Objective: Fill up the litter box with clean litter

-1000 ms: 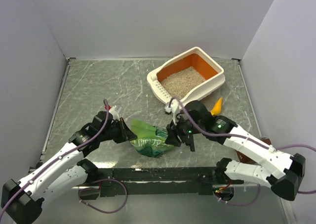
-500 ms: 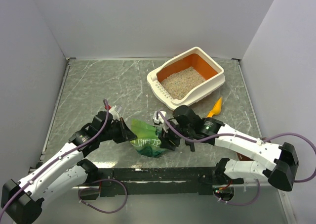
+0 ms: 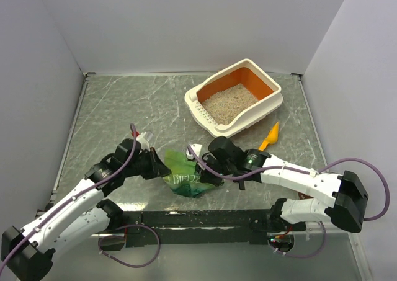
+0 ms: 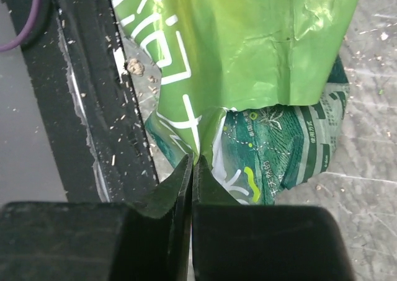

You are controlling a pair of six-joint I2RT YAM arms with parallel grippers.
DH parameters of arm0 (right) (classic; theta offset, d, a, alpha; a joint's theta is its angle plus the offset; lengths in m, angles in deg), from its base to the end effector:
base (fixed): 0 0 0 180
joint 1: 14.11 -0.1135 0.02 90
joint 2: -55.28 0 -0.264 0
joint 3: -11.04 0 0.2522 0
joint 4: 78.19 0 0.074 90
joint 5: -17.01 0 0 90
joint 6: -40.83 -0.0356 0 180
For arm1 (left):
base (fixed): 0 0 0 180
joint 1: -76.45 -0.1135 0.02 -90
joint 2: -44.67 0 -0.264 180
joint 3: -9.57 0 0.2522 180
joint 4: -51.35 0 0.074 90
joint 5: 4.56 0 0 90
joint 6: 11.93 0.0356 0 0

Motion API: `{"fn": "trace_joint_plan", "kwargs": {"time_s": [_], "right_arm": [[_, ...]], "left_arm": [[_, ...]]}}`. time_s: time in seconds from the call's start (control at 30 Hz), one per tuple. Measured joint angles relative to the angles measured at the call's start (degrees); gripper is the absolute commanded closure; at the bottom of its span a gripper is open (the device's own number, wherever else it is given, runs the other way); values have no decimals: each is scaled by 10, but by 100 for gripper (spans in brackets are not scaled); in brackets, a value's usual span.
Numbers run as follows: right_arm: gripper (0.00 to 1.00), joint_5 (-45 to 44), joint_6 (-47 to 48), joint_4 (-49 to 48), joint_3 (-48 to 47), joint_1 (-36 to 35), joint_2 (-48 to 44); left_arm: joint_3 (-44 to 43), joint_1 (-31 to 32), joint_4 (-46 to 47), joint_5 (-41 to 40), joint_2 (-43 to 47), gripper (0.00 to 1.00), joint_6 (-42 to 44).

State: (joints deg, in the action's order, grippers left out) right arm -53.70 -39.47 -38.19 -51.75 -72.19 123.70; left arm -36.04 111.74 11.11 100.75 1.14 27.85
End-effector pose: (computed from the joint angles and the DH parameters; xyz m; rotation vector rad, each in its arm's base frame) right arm 0.1217 0.2177 0.2573 -1.5087 1.9412 0.7900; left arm 0.1299 -0.1035 0.2375 -0.1592 2.4437 -1.0474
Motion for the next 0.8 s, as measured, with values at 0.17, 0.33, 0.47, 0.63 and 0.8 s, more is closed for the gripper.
{"fn": "trace_joint_plan", "kwargs": {"time_s": [0.17,0.33,0.47,0.63,0.8], "right_arm": [[100,-21,1,14,-10,-2,0],[100,-20,18,70,-59,-2,0],[100,4,47,130,-104,9,2],[100,62,69,174,-118,29,2],[100,96,82,187,-118,34,2]], "left_arm": [[-46,-3,-30,-32,14,67,61],[-122,-4,-24,-24,26,56,162],[-132,-4,19,39,37,50,243],[-105,-4,76,146,31,45,331],[-65,-2,141,213,9,44,406]]}}
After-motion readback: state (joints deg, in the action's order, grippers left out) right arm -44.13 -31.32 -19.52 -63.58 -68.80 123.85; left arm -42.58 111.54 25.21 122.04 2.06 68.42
